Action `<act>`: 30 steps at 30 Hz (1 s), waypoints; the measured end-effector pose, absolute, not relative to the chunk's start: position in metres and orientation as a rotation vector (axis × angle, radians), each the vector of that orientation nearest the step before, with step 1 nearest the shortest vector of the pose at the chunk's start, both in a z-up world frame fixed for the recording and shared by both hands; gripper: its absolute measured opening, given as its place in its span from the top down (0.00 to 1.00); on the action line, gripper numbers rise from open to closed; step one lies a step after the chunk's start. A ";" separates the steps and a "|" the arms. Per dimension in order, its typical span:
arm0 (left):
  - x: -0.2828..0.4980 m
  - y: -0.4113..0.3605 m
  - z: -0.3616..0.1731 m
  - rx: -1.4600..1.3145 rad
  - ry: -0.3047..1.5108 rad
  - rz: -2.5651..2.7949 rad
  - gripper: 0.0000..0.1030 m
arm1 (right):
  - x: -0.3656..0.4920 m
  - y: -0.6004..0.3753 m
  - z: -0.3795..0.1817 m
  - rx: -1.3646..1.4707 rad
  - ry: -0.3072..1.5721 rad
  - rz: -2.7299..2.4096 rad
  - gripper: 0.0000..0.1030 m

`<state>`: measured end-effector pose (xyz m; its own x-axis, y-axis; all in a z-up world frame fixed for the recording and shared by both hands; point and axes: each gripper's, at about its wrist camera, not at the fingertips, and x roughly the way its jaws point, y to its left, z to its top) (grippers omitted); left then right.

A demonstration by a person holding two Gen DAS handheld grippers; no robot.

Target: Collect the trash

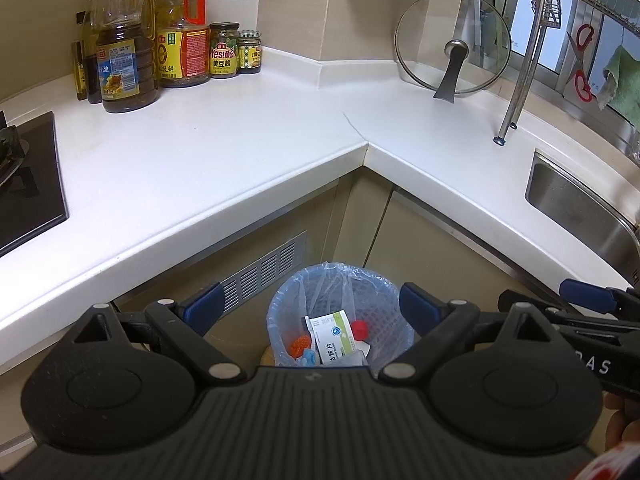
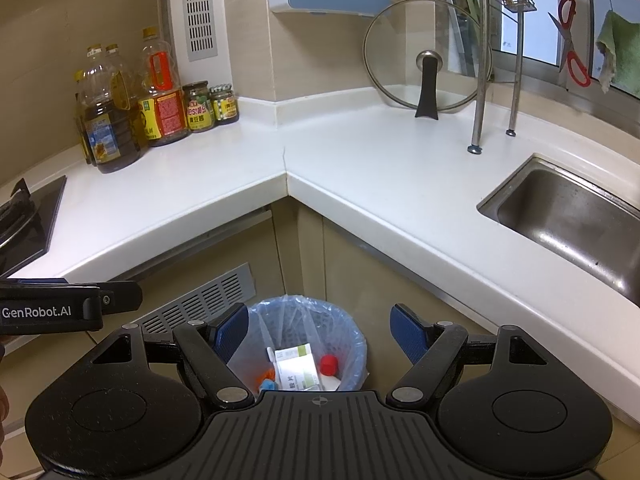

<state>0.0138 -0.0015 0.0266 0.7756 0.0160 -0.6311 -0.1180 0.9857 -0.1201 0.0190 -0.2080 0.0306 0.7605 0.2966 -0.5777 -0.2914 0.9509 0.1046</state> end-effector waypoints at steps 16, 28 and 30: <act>0.017 -0.001 0.026 -0.159 0.688 0.071 0.09 | 0.020 -0.208 0.031 0.008 0.631 0.320 0.25; 0.019 0.001 0.025 -0.160 0.690 0.073 0.09 | 0.021 -0.208 0.030 0.009 0.633 0.320 0.24; 0.019 0.002 0.024 -0.162 0.692 0.072 0.09 | 0.021 -0.208 0.029 0.010 0.635 0.320 0.24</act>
